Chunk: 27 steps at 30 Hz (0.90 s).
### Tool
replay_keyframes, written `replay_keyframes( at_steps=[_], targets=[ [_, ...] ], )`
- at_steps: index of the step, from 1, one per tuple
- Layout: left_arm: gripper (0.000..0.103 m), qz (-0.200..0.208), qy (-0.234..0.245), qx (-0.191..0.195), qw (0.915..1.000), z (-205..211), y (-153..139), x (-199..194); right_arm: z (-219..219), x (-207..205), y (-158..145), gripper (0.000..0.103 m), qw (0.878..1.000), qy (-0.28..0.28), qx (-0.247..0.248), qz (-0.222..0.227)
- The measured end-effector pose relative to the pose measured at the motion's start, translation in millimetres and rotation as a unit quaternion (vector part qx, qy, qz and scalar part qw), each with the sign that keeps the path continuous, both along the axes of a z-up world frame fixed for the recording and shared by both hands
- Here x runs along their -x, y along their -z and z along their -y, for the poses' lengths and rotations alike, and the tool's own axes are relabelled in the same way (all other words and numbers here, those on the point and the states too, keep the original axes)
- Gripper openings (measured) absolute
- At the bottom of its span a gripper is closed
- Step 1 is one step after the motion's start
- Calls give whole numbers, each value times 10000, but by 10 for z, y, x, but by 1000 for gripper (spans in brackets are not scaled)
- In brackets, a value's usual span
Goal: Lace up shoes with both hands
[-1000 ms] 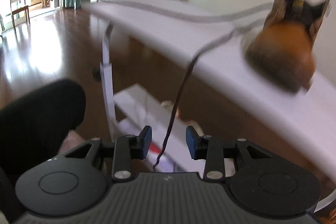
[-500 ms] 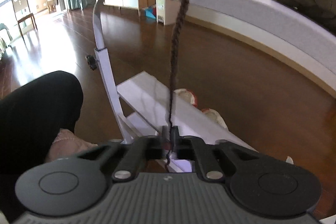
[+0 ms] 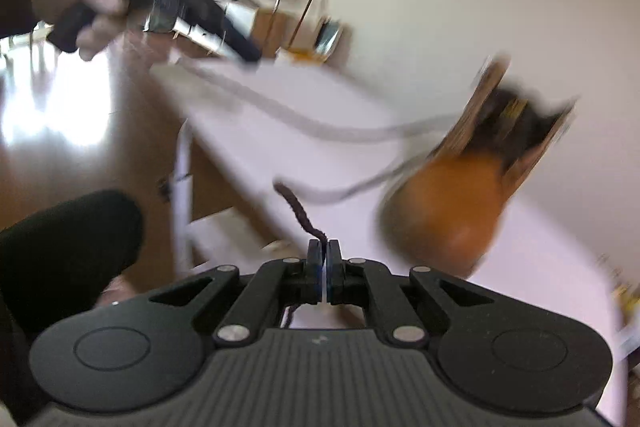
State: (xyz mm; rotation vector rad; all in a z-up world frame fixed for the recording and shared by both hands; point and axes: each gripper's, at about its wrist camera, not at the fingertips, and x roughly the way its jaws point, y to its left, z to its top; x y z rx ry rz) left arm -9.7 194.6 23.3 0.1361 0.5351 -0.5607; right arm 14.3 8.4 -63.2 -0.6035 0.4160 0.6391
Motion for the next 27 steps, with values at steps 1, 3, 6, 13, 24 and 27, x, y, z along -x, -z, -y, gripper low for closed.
replay_keyframes(
  at_steps=[1,3,6,13,24,27],
  targets=[
    [32,45,76,38,10000,33,-33,5,-9,16,-171,3,9995,37,89,304],
    [41,145,253,114,9995,102,-116,17,-82,25,-319,3,9971,57,271,714],
    [48,316,437,202,9983,168,-224,19,-158,33,-554,3,9888,44,619,1360],
    [59,682,821,198,9941,261,-519,-15,-331,-165,-728,3,9748,-171,1209,1868],
    [53,979,1213,-463,9867,512,-616,-141,-816,-430,-550,3,9636,-1006,1522,1955],
    [43,914,1274,-627,9856,547,-560,-192,-893,-464,-468,3,9597,-1195,1586,1989]
  ],
)
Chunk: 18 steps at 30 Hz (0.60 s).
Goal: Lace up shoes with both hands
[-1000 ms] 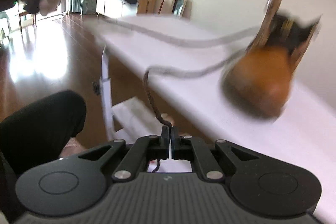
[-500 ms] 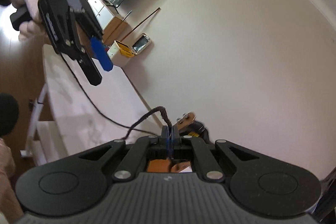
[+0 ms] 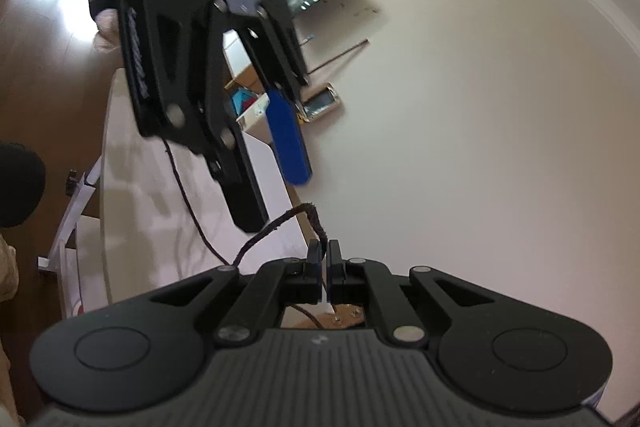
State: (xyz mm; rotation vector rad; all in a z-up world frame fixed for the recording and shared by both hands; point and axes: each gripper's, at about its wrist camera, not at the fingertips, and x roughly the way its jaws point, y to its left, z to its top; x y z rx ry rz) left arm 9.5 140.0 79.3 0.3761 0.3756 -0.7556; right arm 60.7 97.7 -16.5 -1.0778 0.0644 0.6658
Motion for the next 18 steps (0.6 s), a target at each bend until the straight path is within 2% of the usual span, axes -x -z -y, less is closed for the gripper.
replay_keyframes(
  at_steps=[1,3,5,8,10,11,15,18],
  targets=[
    [41,3,8,-48,10000,11,17,-13,-13,-11,20,3,10000,-30,12,-14],
    [18,-34,20,-102,9999,19,35,-37,-27,-31,58,3,10000,-70,47,-27],
    [4,-168,49,-161,9997,21,55,-79,-39,-64,103,3,9999,-117,55,-57],
    [4,-215,-12,-167,9996,0,71,-97,-30,-113,130,3,9998,-133,-84,-141],
    [3,-208,-124,-157,9996,-39,72,-107,52,-117,122,11,9996,-102,-223,-155],
    [3,-205,-202,-152,9995,-70,69,-114,125,-131,136,21,9992,-6,-348,-195],
    [4,-267,-612,37,9978,-295,59,-140,374,-154,222,21,9937,340,-805,-708],
    [4,-315,-798,118,9962,-425,79,-152,610,-99,388,21,9851,539,-1022,-1270]
  ],
)
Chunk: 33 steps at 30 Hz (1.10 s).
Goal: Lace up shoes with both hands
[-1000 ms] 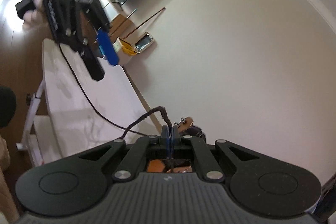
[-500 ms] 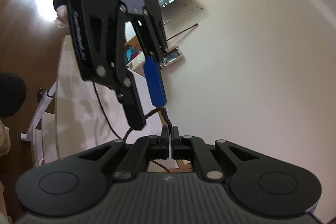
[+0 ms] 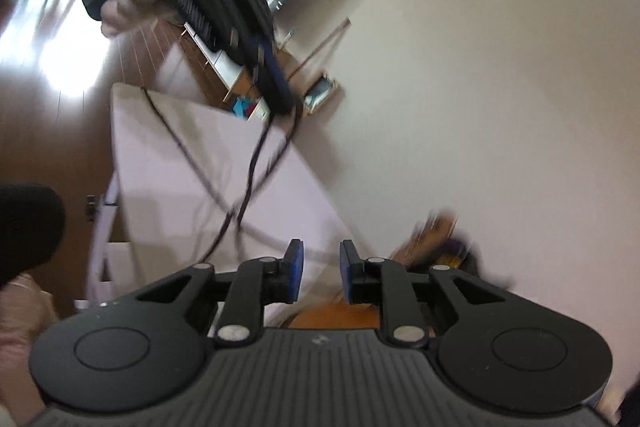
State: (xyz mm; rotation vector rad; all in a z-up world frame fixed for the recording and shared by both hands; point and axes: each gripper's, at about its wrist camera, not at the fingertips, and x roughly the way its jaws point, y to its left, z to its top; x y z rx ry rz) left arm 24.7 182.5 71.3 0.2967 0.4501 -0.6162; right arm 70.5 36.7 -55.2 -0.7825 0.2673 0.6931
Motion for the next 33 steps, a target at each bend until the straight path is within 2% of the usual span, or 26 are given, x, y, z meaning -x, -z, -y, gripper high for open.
replay_keyframes(
  at_steps=[4,7,12,17,22,33],
  targets=[
    [4,-164,-159,17,9997,-111,75,-22,147,-29,255,21,9977,-104,-30,-665],
    [4,-284,-245,4,9993,-165,140,-59,118,-124,425,21,9955,-188,-2,-925],
    [4,-377,-369,-13,9986,-238,205,-116,95,-98,357,21,9907,-679,290,-1140],
    [4,-464,-415,3,9981,-272,259,-154,-63,-333,321,21,9833,-997,505,-1439],
    [4,-512,-472,52,9976,-293,320,-214,-162,-627,335,21,9734,-1150,688,-1857],
    [4,-625,-593,143,9962,-427,431,-287,-345,-775,299,20,9561,-1512,1073,-2270]
  ],
)
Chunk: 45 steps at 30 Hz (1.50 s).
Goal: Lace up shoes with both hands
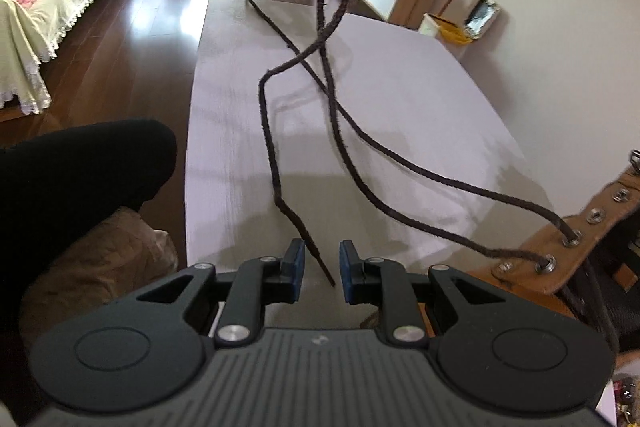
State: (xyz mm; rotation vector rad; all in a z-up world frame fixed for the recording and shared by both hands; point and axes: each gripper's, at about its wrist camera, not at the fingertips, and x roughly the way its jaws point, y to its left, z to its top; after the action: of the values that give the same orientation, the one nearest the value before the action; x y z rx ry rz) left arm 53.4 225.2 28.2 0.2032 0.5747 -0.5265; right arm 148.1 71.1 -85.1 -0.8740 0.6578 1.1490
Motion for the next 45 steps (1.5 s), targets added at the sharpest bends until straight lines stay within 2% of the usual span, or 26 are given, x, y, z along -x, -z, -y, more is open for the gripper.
replay_keyframes(
  at_steps=[2,5,7,13,15,21,27,32,37,40,45],
  targets=[
    [4,-18,-18,13,10000,-16,16,0,-11,-19,-19,19,9999,-37,47,-82],
    [4,-69,-117,71,9999,-68,62,14,-9,-81,-18,6,9995,-29,28,-314],
    [5,-133,-202,189,9995,-105,102,27,10,-95,-3,4,9994,34,-37,-357],
    [7,-341,-319,315,9984,-128,245,68,10,0,-1,3,9996,182,100,182],
    [17,-400,-346,329,9981,-137,271,100,25,33,-59,3,9993,196,146,296],
    [29,-519,-383,225,9977,-182,276,233,182,86,-305,3,9976,343,111,588],
    [30,-419,-315,100,9986,-139,183,359,214,183,-505,3,9946,355,189,957],
    [30,-138,145,245,9995,141,51,322,166,339,-681,3,9911,169,217,1301],
    [30,27,609,472,9970,411,0,215,94,519,-872,3,9868,-124,192,1602],
    [29,137,1030,550,9931,632,-23,134,54,595,-918,3,9853,-255,182,1680],
    [28,185,1588,417,9863,889,14,84,56,664,-944,3,9842,-412,111,1720]
  ],
)
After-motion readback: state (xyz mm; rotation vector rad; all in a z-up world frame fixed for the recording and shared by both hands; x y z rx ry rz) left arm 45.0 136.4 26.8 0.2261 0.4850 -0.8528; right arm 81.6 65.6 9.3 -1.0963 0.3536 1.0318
